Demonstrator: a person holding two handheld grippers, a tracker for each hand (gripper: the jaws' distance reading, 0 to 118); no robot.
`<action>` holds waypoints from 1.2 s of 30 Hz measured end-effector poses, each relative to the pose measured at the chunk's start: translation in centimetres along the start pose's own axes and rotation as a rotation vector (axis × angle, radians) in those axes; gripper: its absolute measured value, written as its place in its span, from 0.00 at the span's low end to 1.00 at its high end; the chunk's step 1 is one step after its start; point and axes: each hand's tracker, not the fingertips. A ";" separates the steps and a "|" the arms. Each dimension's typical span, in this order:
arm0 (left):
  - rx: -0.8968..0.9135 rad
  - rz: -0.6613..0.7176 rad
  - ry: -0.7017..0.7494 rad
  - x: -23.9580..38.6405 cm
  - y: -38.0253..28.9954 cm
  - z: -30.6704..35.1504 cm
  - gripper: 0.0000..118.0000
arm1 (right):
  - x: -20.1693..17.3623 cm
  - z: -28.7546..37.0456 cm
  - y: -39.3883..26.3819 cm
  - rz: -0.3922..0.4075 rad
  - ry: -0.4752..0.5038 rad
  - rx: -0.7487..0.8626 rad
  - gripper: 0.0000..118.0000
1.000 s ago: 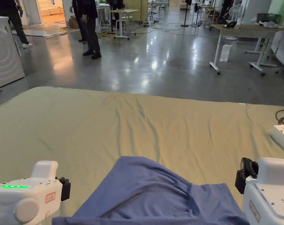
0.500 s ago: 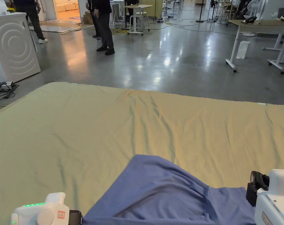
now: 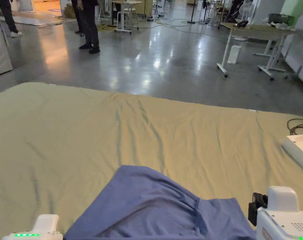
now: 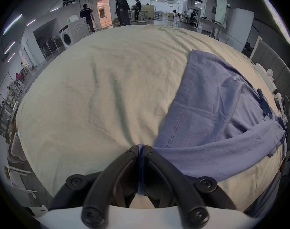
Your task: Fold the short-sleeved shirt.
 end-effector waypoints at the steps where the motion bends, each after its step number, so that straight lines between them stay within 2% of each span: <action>1: 0.008 -0.001 -0.008 -0.2 -0.1 0.4 0.05 | 0.4 -0.9 0.3 0.024 -0.002 -0.041 0.00; 2: 0.008 -0.013 -0.016 -0.2 -0.1 0.7 0.05 | 0.9 -1.9 0.6 0.027 0.000 -0.054 0.00; 4: 0.022 -0.036 -0.016 -0.4 0.0 1.4 0.05 | 1.8 -4.4 1.2 0.041 0.001 -0.129 0.09; 6: 0.033 -0.026 -0.026 -0.6 0.1 2.0 0.05 | 2.6 -8.0 1.8 0.046 0.020 -0.218 0.29; 8: 0.053 0.011 -0.046 -1.0 0.3 2.8 0.05 | 3.1 -11.8 2.2 0.015 0.052 -0.335 0.42; 13: 0.068 0.033 -0.050 -1.2 0.6 3.6 0.05 | 3.1 -20.6 1.8 -0.019 0.074 -0.526 0.46; 16: 0.067 0.040 -0.051 -1.1 1.0 4.0 0.05 | 2.7 -24.9 0.8 -0.036 0.055 -0.648 0.46; 20: 0.064 0.048 -0.047 -1.0 1.2 3.9 0.05 | 1.9 -28.3 -0.4 -0.116 0.097 -0.740 0.46; 24: 0.050 0.058 -0.041 -0.8 1.3 3.6 0.05 | 0.4 -28.8 -0.5 -0.088 0.022 -0.756 0.45; 25: 0.054 0.065 -0.041 -0.8 1.3 3.6 0.05 | -0.2 -28.4 -0.4 -0.066 0.024 -0.750 0.41; 27: 0.060 0.077 -0.041 -0.7 1.2 3.5 0.05 | -1.1 -28.2 -0.5 -0.030 0.122 -0.734 0.04; 28: 0.057 0.080 -0.040 -0.6 1.3 3.4 0.05 | -1.7 -28.3 -0.7 -0.028 0.108 -0.746 0.02; 29: 0.049 0.083 -0.040 -0.6 1.3 3.2 0.05 | -2.0 -28.2 -0.9 0.020 0.049 -0.724 0.02; 30: 0.048 0.085 -0.041 -0.6 1.3 3.2 0.05 | -2.0 -27.9 -1.0 0.011 0.060 -0.720 0.02; 32: 0.050 0.089 -0.044 -0.5 1.3 3.3 0.05 | -1.5 -27.0 -0.8 -0.027 0.058 -0.693 0.01; 34: 0.061 0.092 -0.047 -0.4 1.5 3.7 0.05 | -0.7 -25.4 -0.3 -0.101 0.080 -0.623 0.01; 36: 0.071 0.083 -0.053 -0.4 1.8 4.0 0.05 | 0.3 -23.4 0.7 -0.128 0.097 -0.543 0.01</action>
